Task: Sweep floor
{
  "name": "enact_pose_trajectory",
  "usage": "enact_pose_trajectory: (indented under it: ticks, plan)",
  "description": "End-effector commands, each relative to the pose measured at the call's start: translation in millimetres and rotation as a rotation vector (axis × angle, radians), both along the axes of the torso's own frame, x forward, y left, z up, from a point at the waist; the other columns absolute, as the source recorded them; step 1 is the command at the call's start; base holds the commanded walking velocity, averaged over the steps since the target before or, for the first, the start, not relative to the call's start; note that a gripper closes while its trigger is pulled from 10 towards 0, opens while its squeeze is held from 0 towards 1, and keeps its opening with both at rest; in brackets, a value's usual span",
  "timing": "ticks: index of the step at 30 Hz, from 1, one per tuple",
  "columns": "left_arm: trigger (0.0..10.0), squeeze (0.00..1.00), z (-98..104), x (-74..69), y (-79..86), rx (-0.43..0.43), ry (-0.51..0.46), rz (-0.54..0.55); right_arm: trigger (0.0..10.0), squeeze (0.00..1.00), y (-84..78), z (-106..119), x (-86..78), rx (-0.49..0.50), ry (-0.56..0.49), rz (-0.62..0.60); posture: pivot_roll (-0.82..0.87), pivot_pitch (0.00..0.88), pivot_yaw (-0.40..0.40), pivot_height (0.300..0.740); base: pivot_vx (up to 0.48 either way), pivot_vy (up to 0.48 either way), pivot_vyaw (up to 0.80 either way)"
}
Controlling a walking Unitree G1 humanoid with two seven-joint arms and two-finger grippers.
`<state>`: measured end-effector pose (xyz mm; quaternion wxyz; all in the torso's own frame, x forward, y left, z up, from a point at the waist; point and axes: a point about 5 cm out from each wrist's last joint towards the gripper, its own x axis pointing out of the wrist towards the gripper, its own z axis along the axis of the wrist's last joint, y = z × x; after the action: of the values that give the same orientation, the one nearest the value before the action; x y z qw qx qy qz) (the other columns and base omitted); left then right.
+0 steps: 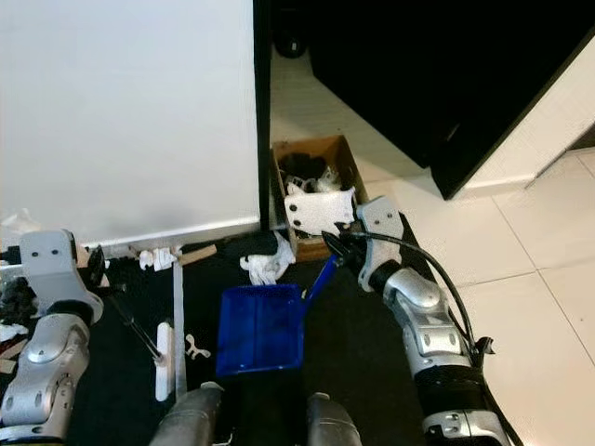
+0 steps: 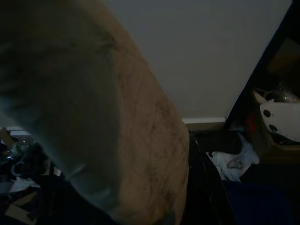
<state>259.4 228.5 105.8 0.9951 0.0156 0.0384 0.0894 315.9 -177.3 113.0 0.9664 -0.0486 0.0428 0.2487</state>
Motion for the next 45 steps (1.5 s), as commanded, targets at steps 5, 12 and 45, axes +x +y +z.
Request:
enact_pose_trajectory:
  ticks: [5, 12, 45]
  plan:
    - [10.0, 0.0, -1.9, -1.9, 1.1, -0.001, 0.002, 0.014, 10.0, 0.0, -0.1, 2.4, 0.1, 0.015, -0.017, 0.001, 0.04, 0.207, -0.031, 0.74, 0.0, 0.0, 0.0]
    - [10.0, 0.0, -2.0, -1.8, 1.4, 0.004, 0.004, 0.012, 10.0, 0.0, 0.0, 2.4, 0.4, 0.015, -0.018, -0.001, 0.04, 0.206, -0.031, 0.74, 0.0, 0.0, 0.0]
    - [10.0, 0.0, -5.1, -4.6, 7.3, 0.018, 0.016, 0.04, 10.0, 0.0, 2.1, 1.6, -0.1, 0.002, -0.017, 0.022, 0.04, 0.202, -0.032, 0.74, 0.141, -0.174, 0.0]
